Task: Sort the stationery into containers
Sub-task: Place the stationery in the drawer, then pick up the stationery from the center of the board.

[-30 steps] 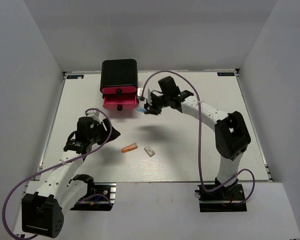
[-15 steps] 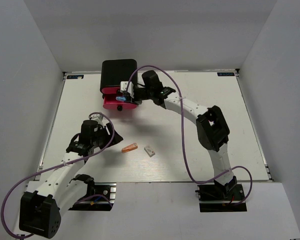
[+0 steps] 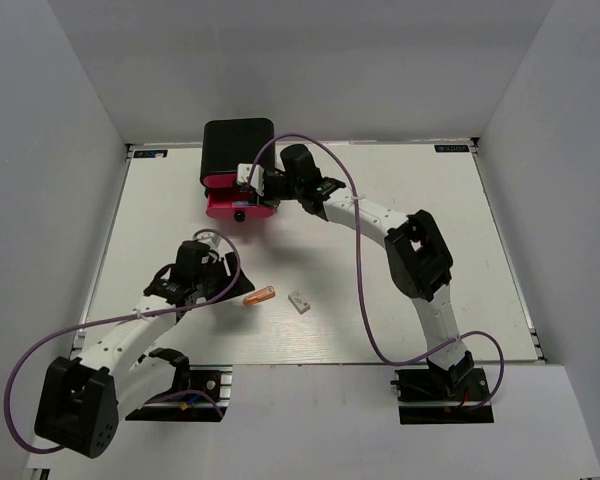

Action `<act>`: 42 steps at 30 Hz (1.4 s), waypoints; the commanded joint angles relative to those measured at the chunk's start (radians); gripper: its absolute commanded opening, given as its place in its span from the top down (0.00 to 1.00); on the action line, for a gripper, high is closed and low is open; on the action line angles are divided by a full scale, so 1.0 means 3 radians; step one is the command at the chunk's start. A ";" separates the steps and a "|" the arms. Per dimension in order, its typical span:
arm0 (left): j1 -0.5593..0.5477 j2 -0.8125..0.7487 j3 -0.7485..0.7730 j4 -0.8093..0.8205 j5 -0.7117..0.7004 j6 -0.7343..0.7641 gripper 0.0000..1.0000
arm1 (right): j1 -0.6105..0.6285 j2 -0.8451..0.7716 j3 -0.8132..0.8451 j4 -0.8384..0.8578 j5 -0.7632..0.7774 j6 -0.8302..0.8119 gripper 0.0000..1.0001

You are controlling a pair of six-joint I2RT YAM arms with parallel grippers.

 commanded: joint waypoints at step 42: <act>-0.1238 0.2162 0.1464 -0.0692 -0.1244 0.1218 0.29 | -0.1368 -0.2227 -0.2403 0.0431 -0.0296 0.0962 0.38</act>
